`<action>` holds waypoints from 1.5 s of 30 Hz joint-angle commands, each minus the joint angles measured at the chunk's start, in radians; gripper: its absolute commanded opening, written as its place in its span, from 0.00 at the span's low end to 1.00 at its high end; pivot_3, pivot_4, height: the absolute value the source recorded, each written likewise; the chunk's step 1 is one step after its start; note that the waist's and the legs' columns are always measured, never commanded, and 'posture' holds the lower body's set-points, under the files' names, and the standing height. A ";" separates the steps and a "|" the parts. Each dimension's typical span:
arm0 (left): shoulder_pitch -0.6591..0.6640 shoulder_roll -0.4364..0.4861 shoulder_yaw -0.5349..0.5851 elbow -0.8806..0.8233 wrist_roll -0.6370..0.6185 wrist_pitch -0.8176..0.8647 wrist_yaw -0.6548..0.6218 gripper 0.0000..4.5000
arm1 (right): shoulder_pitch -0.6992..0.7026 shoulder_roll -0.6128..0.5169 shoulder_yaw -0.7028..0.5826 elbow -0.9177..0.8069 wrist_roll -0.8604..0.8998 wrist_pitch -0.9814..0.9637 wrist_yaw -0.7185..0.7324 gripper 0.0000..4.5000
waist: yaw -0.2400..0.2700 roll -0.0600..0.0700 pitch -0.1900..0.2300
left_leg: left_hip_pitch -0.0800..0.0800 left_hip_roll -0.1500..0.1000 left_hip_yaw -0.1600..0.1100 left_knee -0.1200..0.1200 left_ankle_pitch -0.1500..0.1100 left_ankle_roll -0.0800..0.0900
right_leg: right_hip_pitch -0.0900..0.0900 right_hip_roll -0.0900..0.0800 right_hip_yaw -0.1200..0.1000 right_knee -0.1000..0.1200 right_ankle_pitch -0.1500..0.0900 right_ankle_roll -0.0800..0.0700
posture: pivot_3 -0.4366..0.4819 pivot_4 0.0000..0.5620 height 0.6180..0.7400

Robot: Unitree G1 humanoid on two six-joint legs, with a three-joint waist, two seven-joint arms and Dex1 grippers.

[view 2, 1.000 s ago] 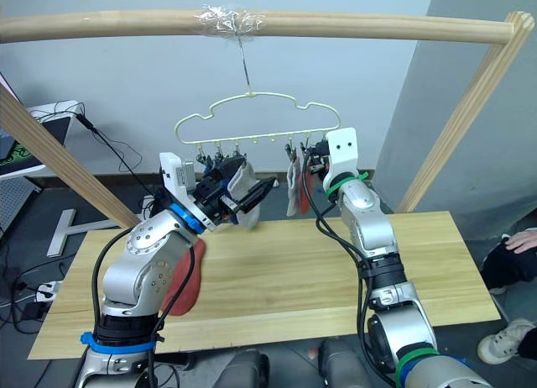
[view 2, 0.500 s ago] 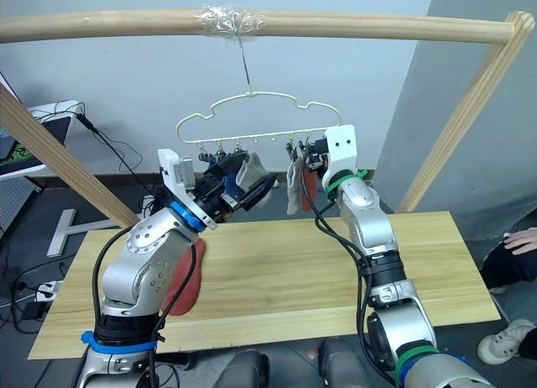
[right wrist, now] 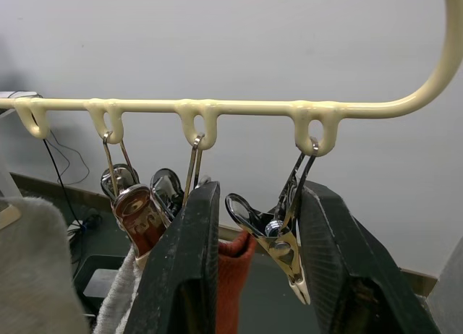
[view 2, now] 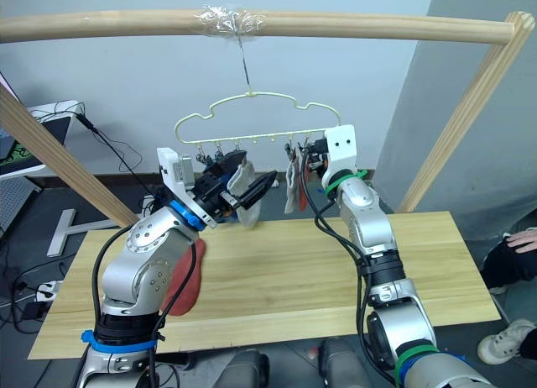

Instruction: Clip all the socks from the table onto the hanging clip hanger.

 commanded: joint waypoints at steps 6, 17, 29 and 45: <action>-0.012 -0.003 -0.001 -0.054 -0.012 -0.010 0.000 1.00 | -0.033 0.001 -0.011 -0.015 -0.003 -0.024 -0.005 0.36 | 0.000 0.000 0.000 | 0.000 0.000 0.000 0.000 0.000 0.000 | 0.000 0.000 0.000 0.000 0.000 0.000 | 0.56 0.30 1.00; -0.011 -0.002 -0.001 -0.059 -0.015 -0.009 0.001 1.00 | -0.031 0.001 -0.013 -0.015 0.001 -0.023 -0.003 0.27 | 0.000 0.000 0.000 | 0.000 0.000 0.000 0.000 0.000 0.000 | 0.000 0.000 0.000 0.000 0.000 0.000 | 0.55 0.32 1.00; -0.008 -0.004 -0.004 -0.061 -0.014 -0.004 0.004 1.00 | -0.034 -0.002 -0.018 -0.010 0.003 -0.024 -0.001 0.01 | 0.000 0.000 0.000 | 0.000 0.000 0.000 0.000 0.000 0.000 | 0.000 0.000 0.000 0.000 0.000 0.000 | 0.55 0.33 1.00; 0.205 0.068 0.059 0.252 0.180 -0.132 0.078 1.00 | -0.007 -0.035 -0.018 -0.047 0.006 0.022 0.015 0.01 | 0.000 0.000 0.000 | 0.001 0.000 0.000 0.000 0.000 0.000 | 0.000 0.000 -0.001 0.000 0.000 0.000 | 0.54 0.34 1.00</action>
